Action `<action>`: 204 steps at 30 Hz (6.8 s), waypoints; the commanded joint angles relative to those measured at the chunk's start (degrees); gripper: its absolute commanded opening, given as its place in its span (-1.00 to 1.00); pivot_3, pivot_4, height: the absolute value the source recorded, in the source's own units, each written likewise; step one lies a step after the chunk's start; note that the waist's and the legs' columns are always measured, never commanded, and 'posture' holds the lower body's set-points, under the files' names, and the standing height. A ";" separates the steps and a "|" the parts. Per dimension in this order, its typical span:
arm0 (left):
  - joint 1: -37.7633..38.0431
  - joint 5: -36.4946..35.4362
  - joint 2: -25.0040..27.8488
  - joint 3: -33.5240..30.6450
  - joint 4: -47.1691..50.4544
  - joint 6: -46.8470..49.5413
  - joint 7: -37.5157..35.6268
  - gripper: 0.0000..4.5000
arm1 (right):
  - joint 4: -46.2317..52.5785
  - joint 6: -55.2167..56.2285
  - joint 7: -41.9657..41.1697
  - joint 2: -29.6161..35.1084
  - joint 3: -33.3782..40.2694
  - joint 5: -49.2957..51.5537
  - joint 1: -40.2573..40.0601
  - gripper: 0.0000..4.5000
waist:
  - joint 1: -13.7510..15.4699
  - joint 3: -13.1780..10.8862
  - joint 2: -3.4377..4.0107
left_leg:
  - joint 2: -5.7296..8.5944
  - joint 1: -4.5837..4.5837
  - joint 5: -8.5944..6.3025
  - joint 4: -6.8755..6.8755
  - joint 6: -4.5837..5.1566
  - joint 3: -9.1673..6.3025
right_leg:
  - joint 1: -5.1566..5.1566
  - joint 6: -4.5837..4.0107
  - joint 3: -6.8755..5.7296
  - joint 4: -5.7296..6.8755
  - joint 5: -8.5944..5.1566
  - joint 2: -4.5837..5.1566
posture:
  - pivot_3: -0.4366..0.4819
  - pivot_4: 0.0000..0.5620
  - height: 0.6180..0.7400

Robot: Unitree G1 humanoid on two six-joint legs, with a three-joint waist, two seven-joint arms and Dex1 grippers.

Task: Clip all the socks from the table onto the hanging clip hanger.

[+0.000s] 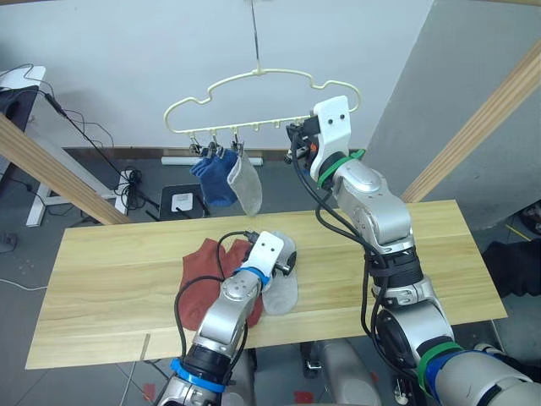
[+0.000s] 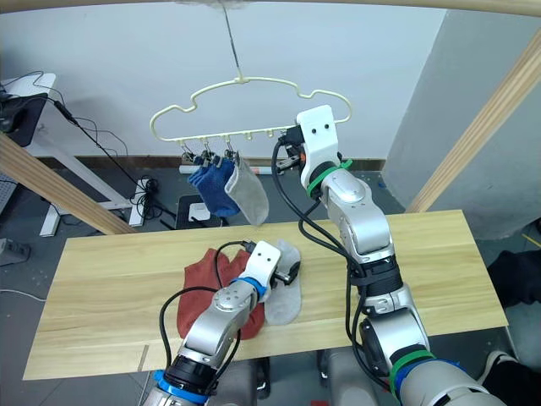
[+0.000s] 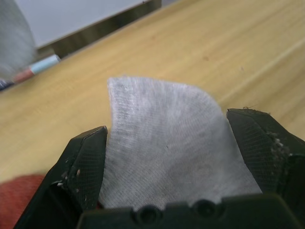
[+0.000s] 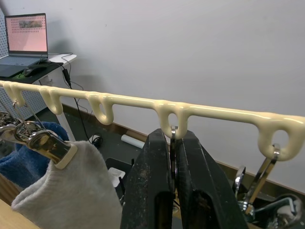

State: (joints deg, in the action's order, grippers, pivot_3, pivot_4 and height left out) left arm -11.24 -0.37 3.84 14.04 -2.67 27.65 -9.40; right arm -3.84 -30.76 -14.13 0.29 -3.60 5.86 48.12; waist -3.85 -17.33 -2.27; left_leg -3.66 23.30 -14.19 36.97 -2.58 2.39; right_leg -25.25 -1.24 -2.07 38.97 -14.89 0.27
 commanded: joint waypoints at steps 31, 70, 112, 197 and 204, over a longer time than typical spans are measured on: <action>-16.80 -4.18 3.42 -3.04 -13.61 -30.11 -22.96 -0.97 | 4.63 -1.52 -0.83 -0.55 -0.32 1.79 -0.82 -1.00 | -0.88 0.00 0.00 | 0.02 0.07 0.00 -0.01 0.01 0.02 | -0.01 0.01 -0.04 -0.08 0.00 0.00 | -0.47 0.09 1.00; -26.63 -1.78 5.47 -8.21 -25.83 -49.04 -20.60 -0.97 | 5.97 -3.86 -1.94 0.57 -1.81 2.63 -2.27 -1.00 | -1.09 0.00 0.00 | 0.02 0.15 -0.04 -0.01 0.07 -0.01 | -0.05 0.01 -0.13 -0.12 0.00 0.01 | -0.46 0.12 1.00; -16.27 -13.16 9.50 -9.14 -1.20 -26.35 -28.15 0.01 | 33.36 -15.00 -5.29 7.96 1.30 14.33 -13.53 0.55 | -1.29 -0.03 0.02 | 0.01 0.19 -0.04 -0.01 0.06 -0.06 | -0.08 0.27 -0.13 -0.13 -0.15 -0.03 | -0.47 0.15 1.00; -21.60 -28.21 21.27 -15.49 16.17 -1.01 -32.77 0.03 | 1.17 7.91 6.27 2.72 -0.50 -4.11 -2.03 -0.14 | -0.81 -0.09 0.09 | 0.02 0.16 0.10 0.01 -0.17 0.00 | -0.10 0.02 -0.01 -0.09 -0.01 -0.01 | -0.35 0.06 1.00; -21.38 -28.17 21.17 -15.48 16.48 -0.89 -32.66 0.03 | 0.16 8.25 4.98 2.54 -0.54 -3.49 -1.24 -0.14 | -0.83 -0.09 0.09 | 0.01 0.16 0.10 0.01 -0.17 0.00 | -0.10 0.02 -0.01 -0.08 -0.01 -0.01 | -0.35 0.05 1.00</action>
State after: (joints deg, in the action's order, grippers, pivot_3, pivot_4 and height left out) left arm -32.65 -28.44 25.02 -1.41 11.57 27.92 -41.94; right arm -4.95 -24.04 -8.68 3.23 -4.48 1.71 45.58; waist -4.68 -17.42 -2.18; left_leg -3.65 23.46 -14.09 36.98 -2.75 2.39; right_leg -25.35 -1.23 -2.08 38.90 -14.89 0.26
